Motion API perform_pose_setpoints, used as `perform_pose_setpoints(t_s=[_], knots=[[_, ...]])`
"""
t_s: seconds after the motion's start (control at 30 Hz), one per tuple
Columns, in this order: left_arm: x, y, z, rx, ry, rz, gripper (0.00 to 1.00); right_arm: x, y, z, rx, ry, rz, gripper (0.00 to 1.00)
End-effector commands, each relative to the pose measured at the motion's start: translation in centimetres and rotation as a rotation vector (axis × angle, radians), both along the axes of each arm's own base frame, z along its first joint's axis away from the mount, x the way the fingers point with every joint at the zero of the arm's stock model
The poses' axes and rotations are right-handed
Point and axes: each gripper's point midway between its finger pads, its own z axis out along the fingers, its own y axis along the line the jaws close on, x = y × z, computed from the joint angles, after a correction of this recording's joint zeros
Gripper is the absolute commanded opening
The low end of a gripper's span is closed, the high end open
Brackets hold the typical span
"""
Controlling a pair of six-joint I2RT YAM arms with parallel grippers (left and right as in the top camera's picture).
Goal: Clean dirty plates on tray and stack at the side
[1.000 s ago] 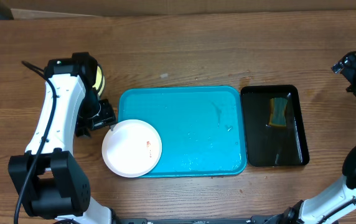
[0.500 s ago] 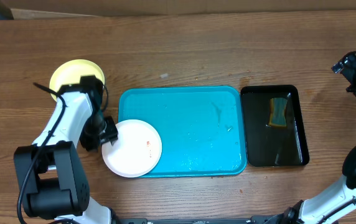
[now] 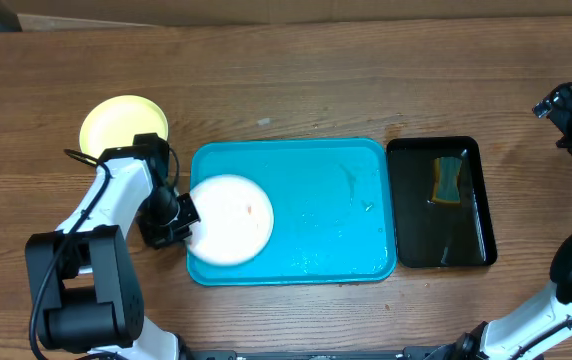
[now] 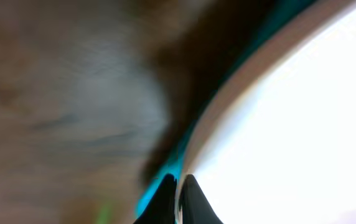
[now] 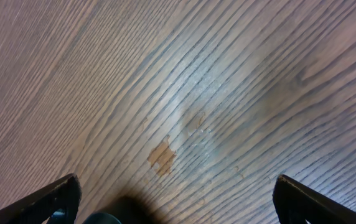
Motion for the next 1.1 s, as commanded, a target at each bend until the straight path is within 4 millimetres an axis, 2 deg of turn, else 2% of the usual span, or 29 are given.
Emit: perform_pose_setpoints(t_s=[0.0,0.23,0.3,0.33,0.37,0.43,0.53,0.63,0.83,1.07], knots=[[1.1,-3.5,0.4,-0.141,-0.065,-0.056,0.04,0.3,0.0,1.0,-0.006,-0.026,-0.004,1.00],[3.4,-8.8,0.2,-0.175,-0.191,-0.212,0.05,0.3,0.0,1.0,-0.006,-0.026,-0.004,1.00],[3.7,-10.3,0.2,-0.182,-0.220,-0.265,0.10,0.3,0.0,1.0,-0.006,-0.026,-0.004,1.00],[4.0,-11.8,0.3,-0.189,-0.252,-0.314,0.31,0.3,0.0,1.0,-0.006,-0.026,-0.004,1.00],[4.2,-12.5,0.3,-0.190,-0.269,-0.337,0.43,0.3,0.0,1.0,-0.006,-0.026,-0.004,1.00],[4.6,-13.5,0.3,-0.185,-0.302,-0.375,0.49,0.3,0.0,1.0,-0.006,-0.026,-0.004,1.00],[5.0,-13.5,0.1,-0.133,-0.325,-0.397,0.46,0.3,0.0,1.0,-0.006,-0.026,-0.004,1.00],[5.3,-12.6,-0.1,-0.061,-0.332,-0.392,0.41,0.3,0.0,1.0,-0.005,-0.026,-0.004,1.00],[6.9,-11.7,-0.1,0.010,-0.394,-0.394,0.41,0.3,0.0,1.0,-0.006,-0.026,-0.004,1.00],[8.1,-12.1,0.2,0.003,-0.444,-0.391,0.26,0.3,0.0,1.0,-0.006,-0.026,-0.004,1.00]])
